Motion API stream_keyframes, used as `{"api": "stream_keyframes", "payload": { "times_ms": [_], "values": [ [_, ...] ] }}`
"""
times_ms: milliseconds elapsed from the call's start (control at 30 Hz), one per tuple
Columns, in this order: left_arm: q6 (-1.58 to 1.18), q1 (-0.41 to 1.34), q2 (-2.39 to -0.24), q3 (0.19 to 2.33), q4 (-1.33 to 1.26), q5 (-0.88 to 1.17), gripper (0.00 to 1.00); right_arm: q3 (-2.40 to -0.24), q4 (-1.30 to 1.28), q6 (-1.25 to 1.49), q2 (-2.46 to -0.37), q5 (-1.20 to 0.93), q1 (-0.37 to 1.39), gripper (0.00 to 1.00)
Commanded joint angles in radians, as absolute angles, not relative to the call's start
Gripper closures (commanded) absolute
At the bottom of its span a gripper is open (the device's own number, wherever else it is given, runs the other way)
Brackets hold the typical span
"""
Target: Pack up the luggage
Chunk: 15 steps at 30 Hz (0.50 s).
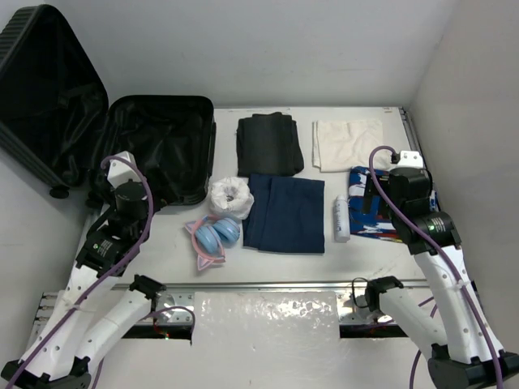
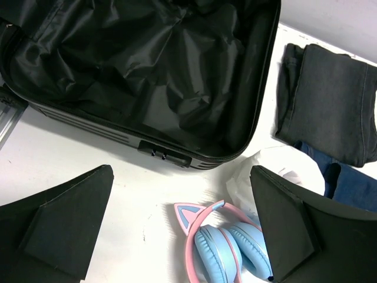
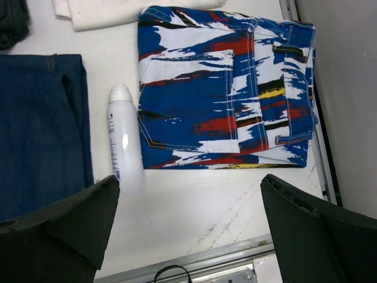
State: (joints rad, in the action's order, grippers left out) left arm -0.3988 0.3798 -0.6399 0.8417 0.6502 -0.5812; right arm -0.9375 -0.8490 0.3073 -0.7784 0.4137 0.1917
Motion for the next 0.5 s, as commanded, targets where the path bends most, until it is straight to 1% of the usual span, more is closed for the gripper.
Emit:
{"api": "stream_keyframes", "payload": {
  "times_ms": [0, 467],
  "values": [
    [-0.400, 0.373, -0.627, 0.853, 0.614, -0.572, 0.00, -0.971, -0.853, 0.324, -0.785, 0.453, 0.189, 0.01],
    [-0.397, 0.374, -0.624, 0.847, 0.609, -0.558, 0.00, -0.951, -0.816, 0.319, -0.802, 0.414, 0.189, 0.01]
  ]
}}
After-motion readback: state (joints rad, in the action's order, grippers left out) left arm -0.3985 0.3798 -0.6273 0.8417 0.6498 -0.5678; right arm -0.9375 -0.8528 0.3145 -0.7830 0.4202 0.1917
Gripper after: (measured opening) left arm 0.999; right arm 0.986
